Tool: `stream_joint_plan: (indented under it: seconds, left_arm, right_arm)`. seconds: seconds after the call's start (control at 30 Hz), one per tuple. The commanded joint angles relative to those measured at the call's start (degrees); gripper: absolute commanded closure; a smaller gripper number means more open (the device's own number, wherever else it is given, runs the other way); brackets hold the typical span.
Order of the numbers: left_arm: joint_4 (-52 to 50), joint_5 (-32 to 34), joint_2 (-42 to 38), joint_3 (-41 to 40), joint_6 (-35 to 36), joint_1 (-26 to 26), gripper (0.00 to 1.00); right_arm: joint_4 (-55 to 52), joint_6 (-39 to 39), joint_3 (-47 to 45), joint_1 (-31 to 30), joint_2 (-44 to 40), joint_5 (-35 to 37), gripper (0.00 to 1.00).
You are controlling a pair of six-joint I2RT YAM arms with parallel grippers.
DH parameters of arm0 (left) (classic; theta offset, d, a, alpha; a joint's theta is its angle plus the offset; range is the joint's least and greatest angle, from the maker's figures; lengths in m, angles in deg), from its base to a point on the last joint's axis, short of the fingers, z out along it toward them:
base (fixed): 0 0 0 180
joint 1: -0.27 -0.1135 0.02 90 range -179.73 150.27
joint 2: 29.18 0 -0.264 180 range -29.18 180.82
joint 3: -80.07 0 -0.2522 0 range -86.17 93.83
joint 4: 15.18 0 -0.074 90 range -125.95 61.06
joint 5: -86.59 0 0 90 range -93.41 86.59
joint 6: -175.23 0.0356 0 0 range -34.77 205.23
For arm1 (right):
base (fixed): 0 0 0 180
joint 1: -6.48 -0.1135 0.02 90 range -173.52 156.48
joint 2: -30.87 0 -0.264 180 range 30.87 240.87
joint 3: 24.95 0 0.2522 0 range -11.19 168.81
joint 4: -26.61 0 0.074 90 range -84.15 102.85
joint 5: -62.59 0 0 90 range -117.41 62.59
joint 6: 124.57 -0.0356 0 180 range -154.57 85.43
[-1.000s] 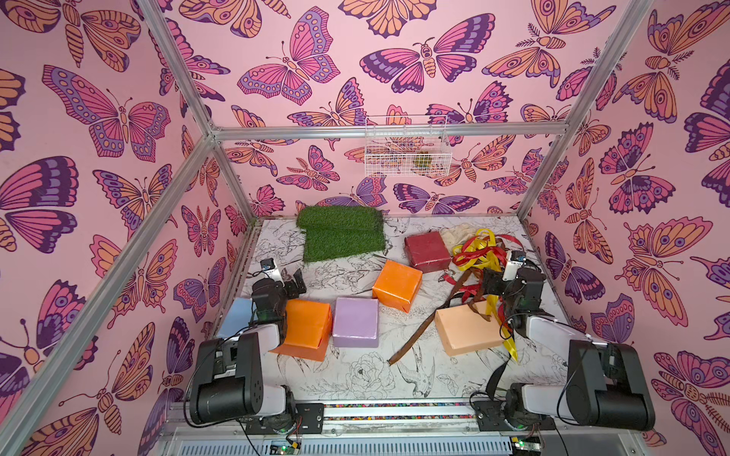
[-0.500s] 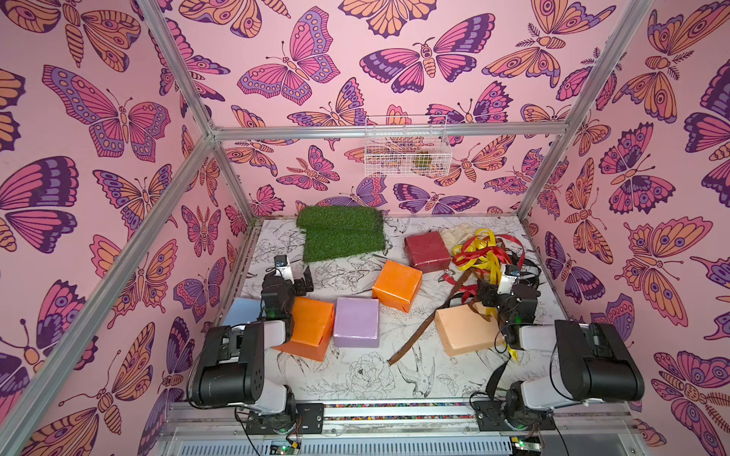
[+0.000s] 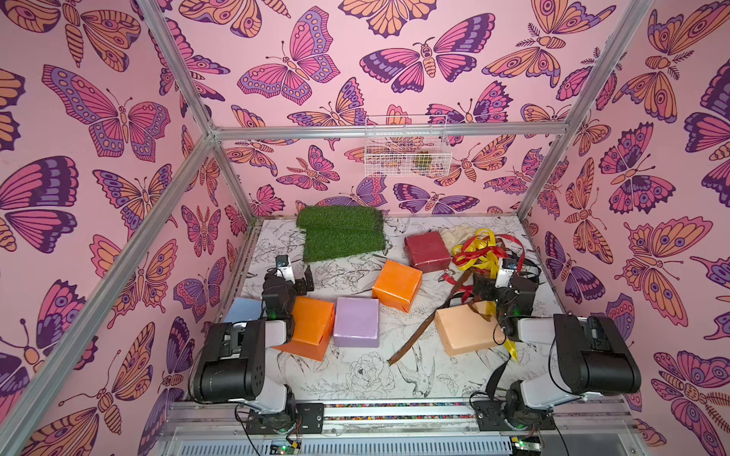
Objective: Untie the ribbon bows on the gift boxes
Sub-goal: Reset both arms
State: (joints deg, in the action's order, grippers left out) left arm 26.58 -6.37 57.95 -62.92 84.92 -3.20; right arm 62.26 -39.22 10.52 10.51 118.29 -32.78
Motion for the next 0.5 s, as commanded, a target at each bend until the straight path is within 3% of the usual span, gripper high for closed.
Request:
stream_joint_plan:
  seconds: [0.0,0.47]
  left_arm:
    - [-3.1,-0.5,1.4,-2.3,0.3,0.4,0.0]
    - [-3.6,-1.9,1.5,-2.0,1.0,0.4,0.0]
  right_arm:
    - [-0.7,0.4,0.6,-0.3,-0.8,0.8,0.01]
    - [-1.2,0.7,0.8,-0.8,-0.8,1.4,0.01]
